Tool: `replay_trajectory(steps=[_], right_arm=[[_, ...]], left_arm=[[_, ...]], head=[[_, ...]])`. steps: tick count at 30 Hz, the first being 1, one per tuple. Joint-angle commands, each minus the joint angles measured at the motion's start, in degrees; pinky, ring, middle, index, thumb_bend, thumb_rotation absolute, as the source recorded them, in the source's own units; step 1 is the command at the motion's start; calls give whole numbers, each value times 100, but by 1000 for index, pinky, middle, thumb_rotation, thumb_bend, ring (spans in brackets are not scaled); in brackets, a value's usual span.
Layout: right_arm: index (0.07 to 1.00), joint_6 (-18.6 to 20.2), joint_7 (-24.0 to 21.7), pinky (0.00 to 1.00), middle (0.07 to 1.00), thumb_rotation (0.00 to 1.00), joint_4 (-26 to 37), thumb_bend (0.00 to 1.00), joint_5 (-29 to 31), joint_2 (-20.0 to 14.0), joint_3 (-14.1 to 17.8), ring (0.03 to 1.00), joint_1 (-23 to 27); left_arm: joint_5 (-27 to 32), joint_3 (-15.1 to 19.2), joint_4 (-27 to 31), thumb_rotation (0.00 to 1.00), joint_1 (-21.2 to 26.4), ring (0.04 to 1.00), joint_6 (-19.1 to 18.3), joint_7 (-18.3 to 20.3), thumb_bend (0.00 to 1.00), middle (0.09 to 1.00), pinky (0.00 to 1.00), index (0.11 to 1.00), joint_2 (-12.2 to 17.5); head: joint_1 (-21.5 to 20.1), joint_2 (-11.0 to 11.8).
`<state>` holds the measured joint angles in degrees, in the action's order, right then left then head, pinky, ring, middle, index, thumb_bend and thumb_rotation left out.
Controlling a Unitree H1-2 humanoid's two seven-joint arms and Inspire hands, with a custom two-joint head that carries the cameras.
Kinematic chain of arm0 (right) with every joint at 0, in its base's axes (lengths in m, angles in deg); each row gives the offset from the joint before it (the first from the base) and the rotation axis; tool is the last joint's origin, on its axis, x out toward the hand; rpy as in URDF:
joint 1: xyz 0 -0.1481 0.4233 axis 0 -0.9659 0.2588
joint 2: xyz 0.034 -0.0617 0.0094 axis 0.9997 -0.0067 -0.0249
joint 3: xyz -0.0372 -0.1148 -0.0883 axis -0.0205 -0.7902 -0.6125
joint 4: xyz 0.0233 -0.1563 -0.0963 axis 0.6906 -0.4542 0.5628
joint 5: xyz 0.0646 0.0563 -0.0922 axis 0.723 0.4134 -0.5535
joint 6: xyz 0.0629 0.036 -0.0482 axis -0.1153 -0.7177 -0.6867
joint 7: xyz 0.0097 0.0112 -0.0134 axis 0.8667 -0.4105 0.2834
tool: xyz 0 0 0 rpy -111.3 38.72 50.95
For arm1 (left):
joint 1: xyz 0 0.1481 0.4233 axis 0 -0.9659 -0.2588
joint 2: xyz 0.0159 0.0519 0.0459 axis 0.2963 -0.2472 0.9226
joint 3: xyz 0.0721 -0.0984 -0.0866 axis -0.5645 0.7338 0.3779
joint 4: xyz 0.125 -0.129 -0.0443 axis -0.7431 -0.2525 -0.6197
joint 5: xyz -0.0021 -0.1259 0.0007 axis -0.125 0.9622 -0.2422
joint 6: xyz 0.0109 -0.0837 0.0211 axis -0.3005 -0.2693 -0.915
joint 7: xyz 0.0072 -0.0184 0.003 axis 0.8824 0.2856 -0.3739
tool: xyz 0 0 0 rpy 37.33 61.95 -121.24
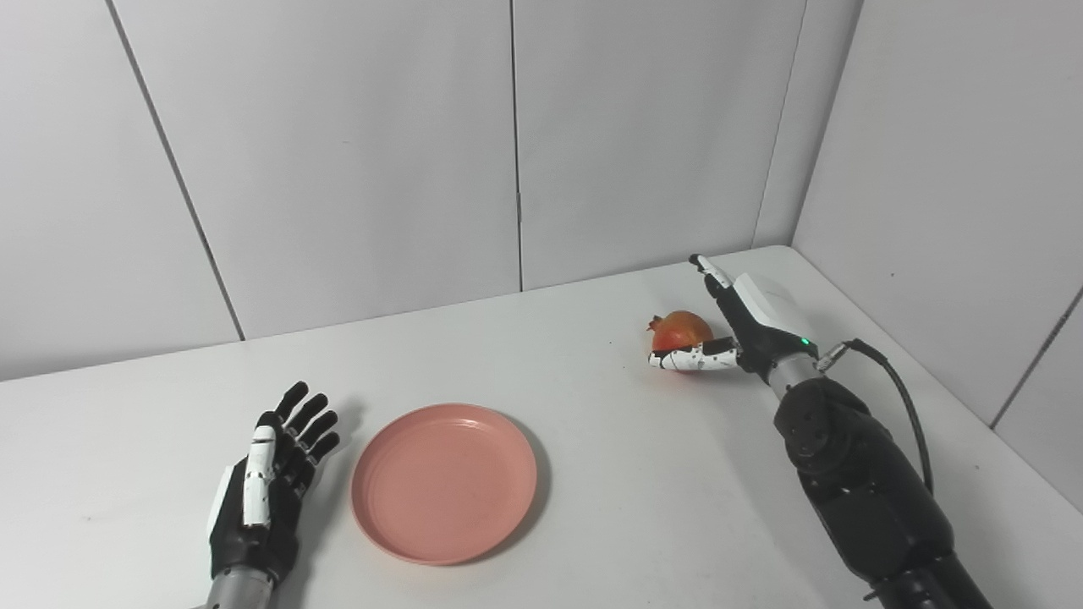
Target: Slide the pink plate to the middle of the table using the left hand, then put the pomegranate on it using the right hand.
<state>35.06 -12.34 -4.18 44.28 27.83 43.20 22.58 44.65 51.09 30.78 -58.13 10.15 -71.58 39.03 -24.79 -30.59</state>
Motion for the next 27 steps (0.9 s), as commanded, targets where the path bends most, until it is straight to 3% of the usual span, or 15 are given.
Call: replay_trajectory(steps=[1,4,27], right_arm=[[960,-8,127,759,941,445,1,1000,83,-173,29,882,384],[960,-35,152,730,940,435,-177,1000,163,-189,-1,865,456],[909,-5,205,777,913,382,-1040,1000,353,-223,-417,877,990]], left_arm=[[29,1,-61,1000,-65,868,-192,-23,390,877,869,865,41],[20,-1,-19,1000,-76,868,-229,-38,387,878,867,867,39],[29,3,0,1000,-67,864,-273,-19,397,875,862,862,66]], head=[[5,-9],[11,-26],[20,-156]])
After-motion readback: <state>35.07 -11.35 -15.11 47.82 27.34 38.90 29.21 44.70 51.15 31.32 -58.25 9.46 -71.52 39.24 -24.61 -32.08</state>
